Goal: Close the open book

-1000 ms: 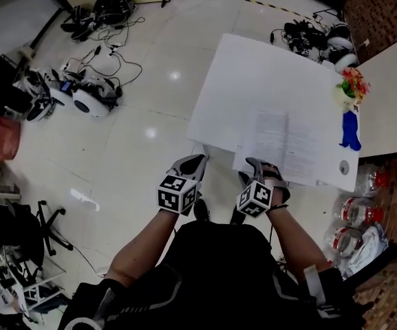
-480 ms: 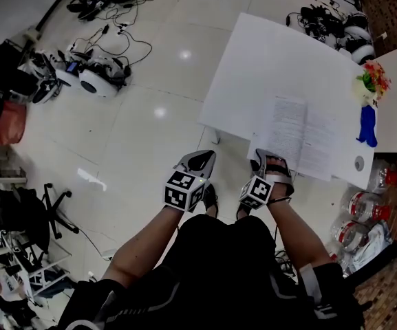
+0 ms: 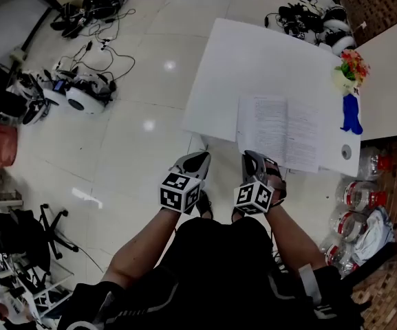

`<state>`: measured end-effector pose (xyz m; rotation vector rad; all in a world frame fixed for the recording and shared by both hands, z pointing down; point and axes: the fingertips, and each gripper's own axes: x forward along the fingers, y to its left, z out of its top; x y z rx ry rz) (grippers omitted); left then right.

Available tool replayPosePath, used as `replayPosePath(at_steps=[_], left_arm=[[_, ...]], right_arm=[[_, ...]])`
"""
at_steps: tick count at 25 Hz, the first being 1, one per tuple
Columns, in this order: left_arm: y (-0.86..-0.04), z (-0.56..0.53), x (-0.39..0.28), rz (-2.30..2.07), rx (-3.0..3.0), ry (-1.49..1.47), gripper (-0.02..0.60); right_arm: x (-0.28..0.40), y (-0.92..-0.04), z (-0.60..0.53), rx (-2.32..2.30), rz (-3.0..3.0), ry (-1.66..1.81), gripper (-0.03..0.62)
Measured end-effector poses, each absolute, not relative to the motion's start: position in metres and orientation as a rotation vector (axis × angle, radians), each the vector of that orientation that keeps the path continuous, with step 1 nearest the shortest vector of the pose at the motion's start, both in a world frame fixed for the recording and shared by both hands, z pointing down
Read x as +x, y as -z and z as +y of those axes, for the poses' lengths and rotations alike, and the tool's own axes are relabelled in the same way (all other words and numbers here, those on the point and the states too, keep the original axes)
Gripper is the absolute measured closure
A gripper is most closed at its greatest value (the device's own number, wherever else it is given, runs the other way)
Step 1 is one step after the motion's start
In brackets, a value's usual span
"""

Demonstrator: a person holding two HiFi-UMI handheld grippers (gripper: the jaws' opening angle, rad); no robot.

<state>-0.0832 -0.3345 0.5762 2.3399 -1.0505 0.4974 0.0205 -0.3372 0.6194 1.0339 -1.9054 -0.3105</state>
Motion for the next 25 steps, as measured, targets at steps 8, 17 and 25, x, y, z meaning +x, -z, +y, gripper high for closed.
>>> replayPosePath(at_steps=[8,17,25], left_arm=[[-0.557,-0.338,-0.009,-0.867,2.484,-0.562,0.577],[-0.548,-0.32,0.085,-0.688,2.577,-0.597,0.577],[-0.565,-0.305,0.126,-0.621,2.575,-0.697,0.577]], right_arm=[[0.093,-0.543,-0.326,1.458,-1.967,0.212,0.58],[0.254,-0.556,-0.3,2.05,-1.88,-0.413,0.58],[0.324,-0.635,-0.285,2.202,-1.791,-0.936,0.579]])
